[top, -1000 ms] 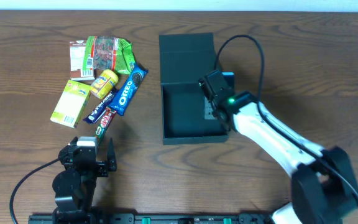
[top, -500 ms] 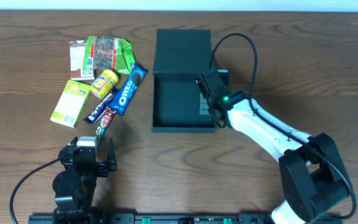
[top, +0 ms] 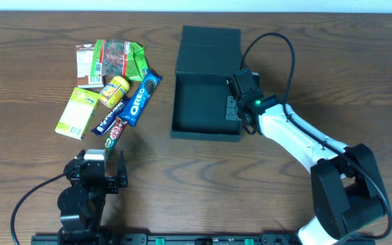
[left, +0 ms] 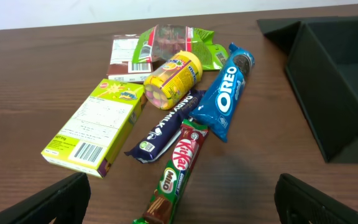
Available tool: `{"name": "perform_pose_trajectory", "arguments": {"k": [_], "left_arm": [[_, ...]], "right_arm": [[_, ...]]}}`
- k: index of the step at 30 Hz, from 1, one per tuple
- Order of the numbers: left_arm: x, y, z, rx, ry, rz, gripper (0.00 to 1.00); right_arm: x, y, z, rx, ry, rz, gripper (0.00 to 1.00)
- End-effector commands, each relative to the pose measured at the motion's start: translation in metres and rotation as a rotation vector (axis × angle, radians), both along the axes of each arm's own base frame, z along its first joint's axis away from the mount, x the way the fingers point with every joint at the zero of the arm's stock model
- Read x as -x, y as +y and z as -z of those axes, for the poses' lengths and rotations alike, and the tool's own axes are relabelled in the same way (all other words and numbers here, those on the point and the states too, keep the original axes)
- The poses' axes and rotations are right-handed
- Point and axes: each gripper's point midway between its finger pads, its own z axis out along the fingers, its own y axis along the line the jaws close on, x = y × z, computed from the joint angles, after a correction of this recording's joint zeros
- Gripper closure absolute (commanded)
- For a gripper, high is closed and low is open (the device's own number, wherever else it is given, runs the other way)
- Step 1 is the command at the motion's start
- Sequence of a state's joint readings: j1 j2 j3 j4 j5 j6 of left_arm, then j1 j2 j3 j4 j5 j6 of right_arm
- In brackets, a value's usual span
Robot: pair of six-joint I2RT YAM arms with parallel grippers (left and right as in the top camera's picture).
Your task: Pack container
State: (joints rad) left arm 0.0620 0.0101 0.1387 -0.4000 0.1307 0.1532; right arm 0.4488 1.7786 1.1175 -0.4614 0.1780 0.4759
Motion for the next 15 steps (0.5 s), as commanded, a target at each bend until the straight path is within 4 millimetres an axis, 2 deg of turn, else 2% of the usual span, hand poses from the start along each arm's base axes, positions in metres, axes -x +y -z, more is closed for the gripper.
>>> {"name": "perform_pose_trajectory", "arguments": {"k": [1,15], "left_arm": [[0.0005,0.0006,0.0092,0.012,0.019,-0.007,0.04],[0.0005,0.0006,0.0092,0.012,0.019,-0.007,0.04]], "right_arm": [[-0.0021,0.0042,0.0011,0.01,-0.001,-0.073,0.98],[-0.0026,0.0046,0.0008,-0.013,-0.002,-0.032,0.99]]}}
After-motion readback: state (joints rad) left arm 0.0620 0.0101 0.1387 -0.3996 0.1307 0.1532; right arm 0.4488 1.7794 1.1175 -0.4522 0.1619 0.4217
